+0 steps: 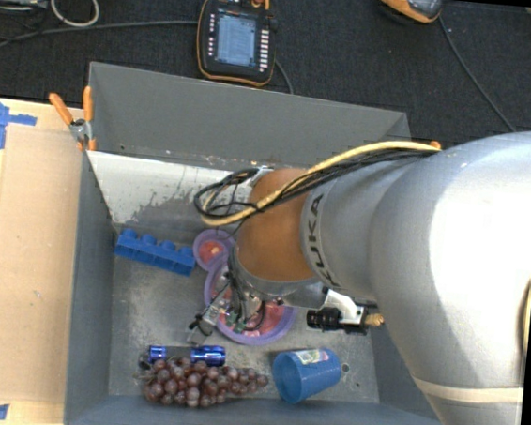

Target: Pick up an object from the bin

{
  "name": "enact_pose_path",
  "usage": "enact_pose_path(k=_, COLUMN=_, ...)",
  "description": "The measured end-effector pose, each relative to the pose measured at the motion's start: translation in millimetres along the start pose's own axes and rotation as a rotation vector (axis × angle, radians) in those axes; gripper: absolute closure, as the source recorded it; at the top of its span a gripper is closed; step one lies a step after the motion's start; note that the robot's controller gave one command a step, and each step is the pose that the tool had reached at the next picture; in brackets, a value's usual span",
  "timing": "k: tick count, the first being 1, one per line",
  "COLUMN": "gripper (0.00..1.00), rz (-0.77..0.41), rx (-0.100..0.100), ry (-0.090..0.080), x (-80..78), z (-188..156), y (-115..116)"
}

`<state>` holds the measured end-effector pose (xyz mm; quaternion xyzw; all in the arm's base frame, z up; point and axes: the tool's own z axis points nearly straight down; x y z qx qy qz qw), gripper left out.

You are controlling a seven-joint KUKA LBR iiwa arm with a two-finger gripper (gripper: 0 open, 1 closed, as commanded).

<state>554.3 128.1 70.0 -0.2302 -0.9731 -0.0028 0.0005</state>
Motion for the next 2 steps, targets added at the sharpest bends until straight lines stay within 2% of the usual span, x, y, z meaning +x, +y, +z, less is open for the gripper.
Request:
enact_pose_path(k=1, gripper=1.00, rz=-0.332, rx=-0.008, ry=-0.016, x=37.6, z=-11.9, y=-41.2)
enact_pose_path(k=2, gripper=1.00, rz=-0.331, rx=-0.009, ry=-0.016, x=37.6, z=-11.9, y=-41.3)
